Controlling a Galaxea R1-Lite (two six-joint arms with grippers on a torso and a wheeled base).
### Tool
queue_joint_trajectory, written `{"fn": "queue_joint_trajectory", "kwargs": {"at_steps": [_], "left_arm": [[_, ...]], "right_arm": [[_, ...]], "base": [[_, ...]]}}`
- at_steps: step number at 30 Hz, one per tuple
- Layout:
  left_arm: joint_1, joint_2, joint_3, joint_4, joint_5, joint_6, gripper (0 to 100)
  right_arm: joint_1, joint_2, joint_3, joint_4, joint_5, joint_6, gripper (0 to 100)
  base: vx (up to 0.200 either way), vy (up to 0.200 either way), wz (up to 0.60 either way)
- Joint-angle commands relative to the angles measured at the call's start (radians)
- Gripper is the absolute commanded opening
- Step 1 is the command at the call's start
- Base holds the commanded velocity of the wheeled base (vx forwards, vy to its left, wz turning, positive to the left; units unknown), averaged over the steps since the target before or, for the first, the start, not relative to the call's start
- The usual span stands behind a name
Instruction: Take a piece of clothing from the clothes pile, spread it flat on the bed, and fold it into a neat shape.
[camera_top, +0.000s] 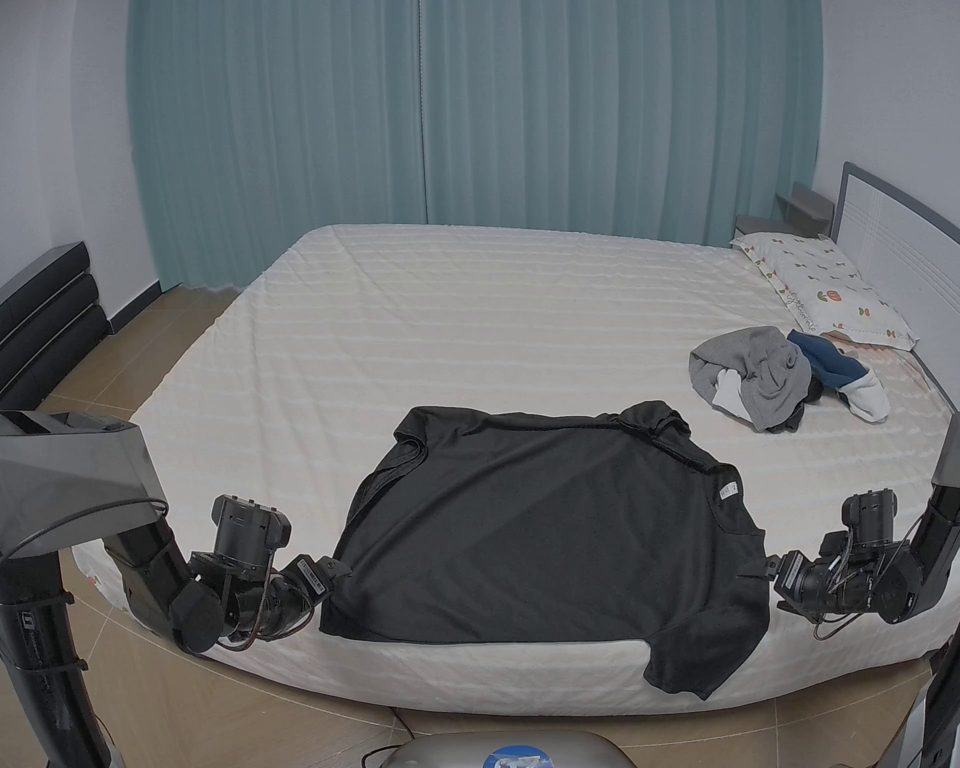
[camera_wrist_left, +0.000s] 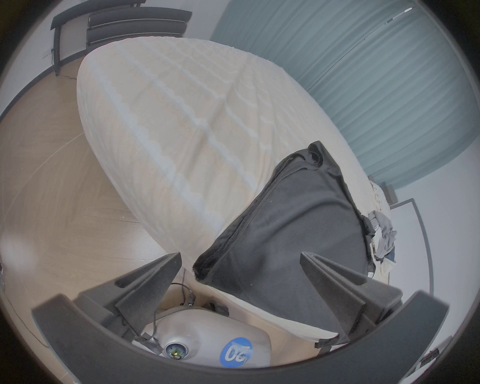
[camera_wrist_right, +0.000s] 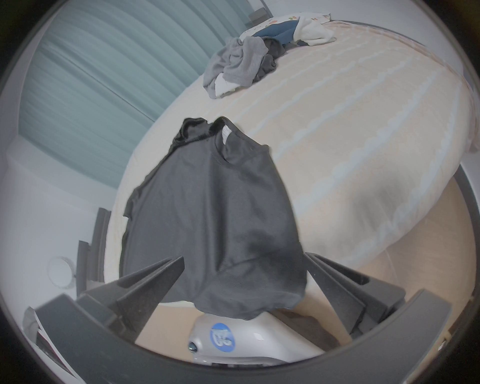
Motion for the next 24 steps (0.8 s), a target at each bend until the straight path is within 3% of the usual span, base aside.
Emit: {"fn": "queue_joint_trajectory", "kwargs": {"at_steps": [1, 6, 14, 24], "left_arm": [[0.01, -0.024, -0.013, 0.001, -0.011, -0.008, 100], [0.015, -0.027, -0.032, 0.006, -0.044, -0.011, 100], [0.013, -0.021, -0.047, 0.003, -0.044, -0.015, 100], [0.018, -0.009, -0.089, 0.0, -0.04, -0.064, 100]], "right_arm": [[0.011, -0.051, -0.024, -0.003, 0.015, 0.046, 100], [0.033, -0.056, -0.026, -0.061, 0.035, 0.135, 100], [0.07, -0.031, -0.024, -0.075, 0.038, 0.166, 100], [0.084, -0.008, -0.044, -0.084, 0.068, 0.267, 100]], "base": [[0.0, 0.0, 0.0], [0.16, 0.0, 0.0], [0.2, 0.0, 0.0], [0.0, 0.0, 0.0]]}}
